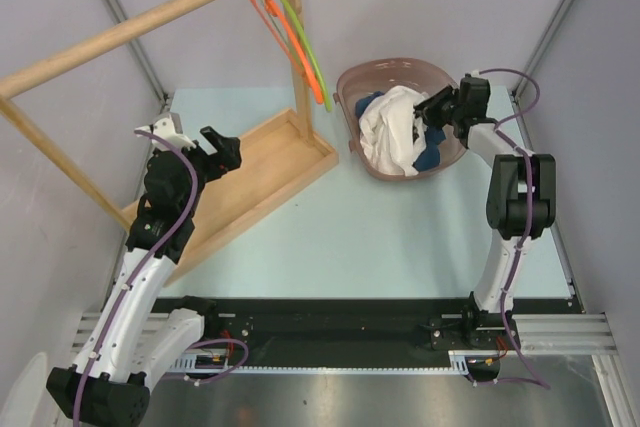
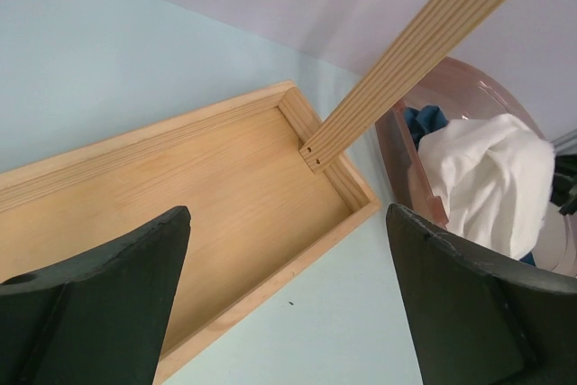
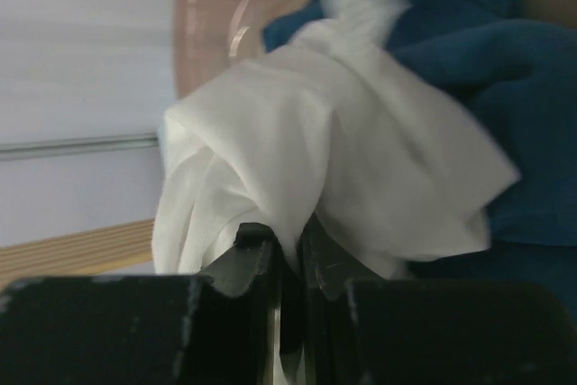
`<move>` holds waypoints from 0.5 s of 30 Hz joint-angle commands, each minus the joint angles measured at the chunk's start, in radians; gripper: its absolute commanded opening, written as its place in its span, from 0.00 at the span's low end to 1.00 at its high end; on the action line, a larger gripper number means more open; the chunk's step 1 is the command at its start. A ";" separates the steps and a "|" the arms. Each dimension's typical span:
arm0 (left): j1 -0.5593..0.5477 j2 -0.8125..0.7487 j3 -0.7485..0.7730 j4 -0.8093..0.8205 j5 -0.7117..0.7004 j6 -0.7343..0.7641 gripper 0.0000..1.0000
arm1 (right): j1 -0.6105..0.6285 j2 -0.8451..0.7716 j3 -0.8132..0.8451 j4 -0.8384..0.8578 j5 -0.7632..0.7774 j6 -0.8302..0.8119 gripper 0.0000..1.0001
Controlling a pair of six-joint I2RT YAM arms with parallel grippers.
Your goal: Remove the t-shirt from the hanger
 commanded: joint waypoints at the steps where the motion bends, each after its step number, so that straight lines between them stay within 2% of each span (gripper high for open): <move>1: 0.008 0.002 0.001 0.028 0.021 -0.008 0.95 | 0.019 0.023 0.036 -0.079 0.084 -0.147 0.00; 5: 0.008 0.002 0.000 0.027 0.022 -0.008 0.95 | 0.048 0.043 0.122 -0.229 0.143 -0.233 0.03; 11: 0.008 0.005 0.000 0.031 0.027 -0.010 0.94 | 0.078 0.009 0.237 -0.456 0.264 -0.357 0.40; 12: 0.008 0.005 -0.002 0.031 0.030 -0.011 0.94 | 0.083 -0.003 0.250 -0.494 0.293 -0.365 0.51; 14: 0.008 0.007 -0.002 0.033 0.035 -0.011 0.95 | 0.086 -0.039 0.248 -0.528 0.327 -0.382 0.61; 15: 0.008 0.008 -0.002 0.033 0.035 -0.011 0.95 | 0.086 -0.074 0.247 -0.565 0.368 -0.391 0.73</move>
